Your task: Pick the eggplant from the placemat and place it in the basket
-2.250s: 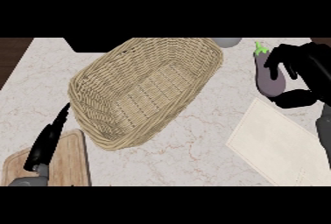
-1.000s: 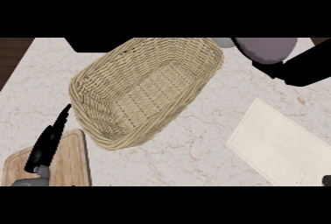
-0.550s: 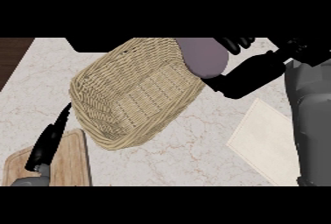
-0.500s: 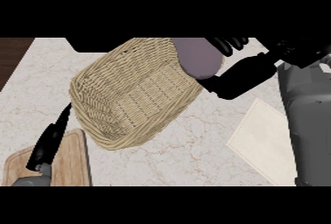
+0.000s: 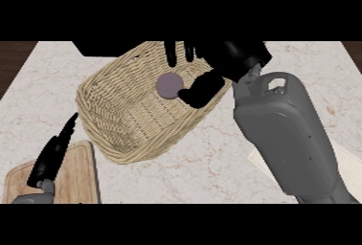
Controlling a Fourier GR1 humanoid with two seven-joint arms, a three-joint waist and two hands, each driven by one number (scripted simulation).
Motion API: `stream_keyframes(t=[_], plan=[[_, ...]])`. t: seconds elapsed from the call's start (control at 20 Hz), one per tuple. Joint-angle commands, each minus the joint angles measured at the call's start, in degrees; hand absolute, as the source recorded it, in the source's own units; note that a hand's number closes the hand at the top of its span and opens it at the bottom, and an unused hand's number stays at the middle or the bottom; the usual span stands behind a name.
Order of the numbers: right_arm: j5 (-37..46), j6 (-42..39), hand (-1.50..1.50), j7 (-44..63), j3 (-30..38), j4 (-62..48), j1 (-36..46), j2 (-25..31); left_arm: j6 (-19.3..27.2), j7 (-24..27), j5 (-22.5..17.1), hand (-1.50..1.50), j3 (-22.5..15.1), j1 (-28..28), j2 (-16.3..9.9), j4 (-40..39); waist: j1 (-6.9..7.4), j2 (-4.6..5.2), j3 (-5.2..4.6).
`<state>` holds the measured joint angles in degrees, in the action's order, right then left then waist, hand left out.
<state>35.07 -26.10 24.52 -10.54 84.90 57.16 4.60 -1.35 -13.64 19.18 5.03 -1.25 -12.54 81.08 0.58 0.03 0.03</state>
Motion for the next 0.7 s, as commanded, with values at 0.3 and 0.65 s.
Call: stream_keyframes(t=[0.3, 0.65], plan=[[0.0, 13.0, -1.50, -2.9, 1.4, -8.8, 2.3, -4.5, -0.9, -0.1, -0.1, 0.00, 1.0, -3.0, -0.4, -2.2, 0.10, 0.10, -0.05], [-3.1, 22.0, -1.50, 0.2, 8.8, -12.1, 0.7, -4.6, -1.1, 1.2, -0.2, 0.00, 0.8, -0.1, -0.5, 0.0, 0.12, 0.05, -0.04]])
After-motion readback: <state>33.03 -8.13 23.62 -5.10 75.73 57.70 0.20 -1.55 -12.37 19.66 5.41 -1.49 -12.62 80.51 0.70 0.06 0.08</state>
